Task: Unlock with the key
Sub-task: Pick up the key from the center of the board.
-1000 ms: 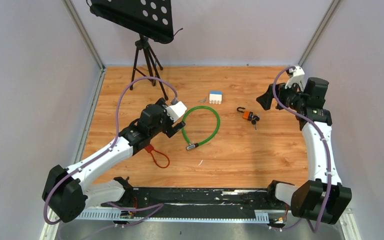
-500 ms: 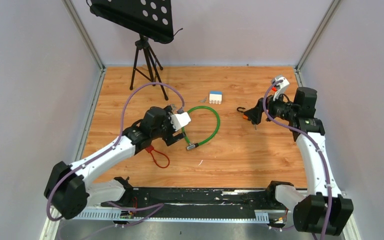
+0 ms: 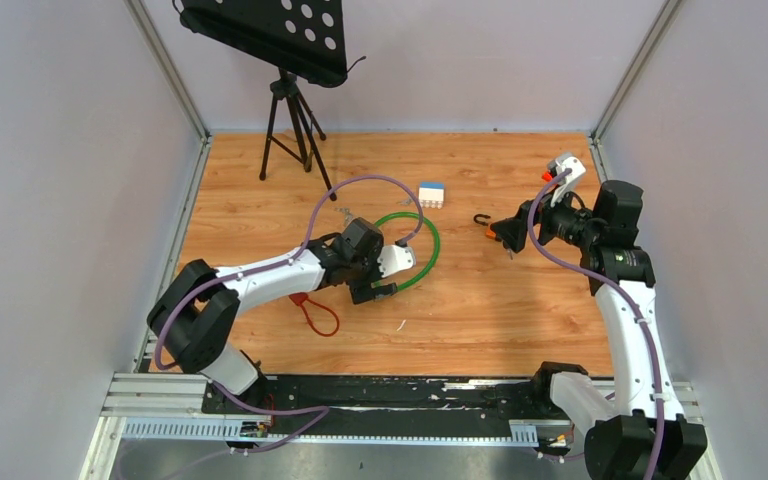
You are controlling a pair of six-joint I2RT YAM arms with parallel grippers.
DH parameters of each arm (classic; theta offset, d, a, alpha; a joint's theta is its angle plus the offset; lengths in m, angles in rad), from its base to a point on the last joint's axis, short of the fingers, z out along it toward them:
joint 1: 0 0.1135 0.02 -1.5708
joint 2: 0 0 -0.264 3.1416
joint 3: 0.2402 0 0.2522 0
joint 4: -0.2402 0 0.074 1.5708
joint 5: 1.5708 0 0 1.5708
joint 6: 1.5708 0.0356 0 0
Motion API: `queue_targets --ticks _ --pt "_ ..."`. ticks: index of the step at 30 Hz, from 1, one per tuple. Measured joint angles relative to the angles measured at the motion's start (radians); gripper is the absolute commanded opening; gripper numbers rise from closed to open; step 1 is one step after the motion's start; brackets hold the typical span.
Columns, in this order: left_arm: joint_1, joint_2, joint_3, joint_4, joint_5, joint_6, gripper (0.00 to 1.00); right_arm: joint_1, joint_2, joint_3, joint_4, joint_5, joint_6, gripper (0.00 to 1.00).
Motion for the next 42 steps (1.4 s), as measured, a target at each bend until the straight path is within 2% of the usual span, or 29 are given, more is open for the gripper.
queue_targets --ticks 13,21,25,30,35,42 --pt "-0.009 0.023 -0.002 0.035 -0.118 -0.009 1.00 0.000 0.018 0.000 0.000 -0.023 0.000 1.00" --pt "-0.075 0.091 0.000 0.043 -0.133 -0.014 1.00 0.000 0.040 0.000 -0.003 -0.029 0.000 1.00" --pt "-0.129 0.092 0.017 0.048 -0.109 -0.032 1.00 0.000 0.048 0.000 -0.003 -0.029 0.000 1.00" --pt "-0.145 0.051 0.024 0.051 -0.084 -0.042 1.00 0.000 0.050 0.000 -0.003 -0.029 -0.003 1.00" --pt "-0.063 -0.032 0.038 0.072 -0.074 -0.058 1.00 0.000 0.063 0.000 -0.004 -0.029 -0.005 1.00" --pt "0.125 0.072 0.216 0.047 -0.103 -0.193 0.99 0.000 0.079 0.000 -0.006 -0.029 -0.005 1.00"
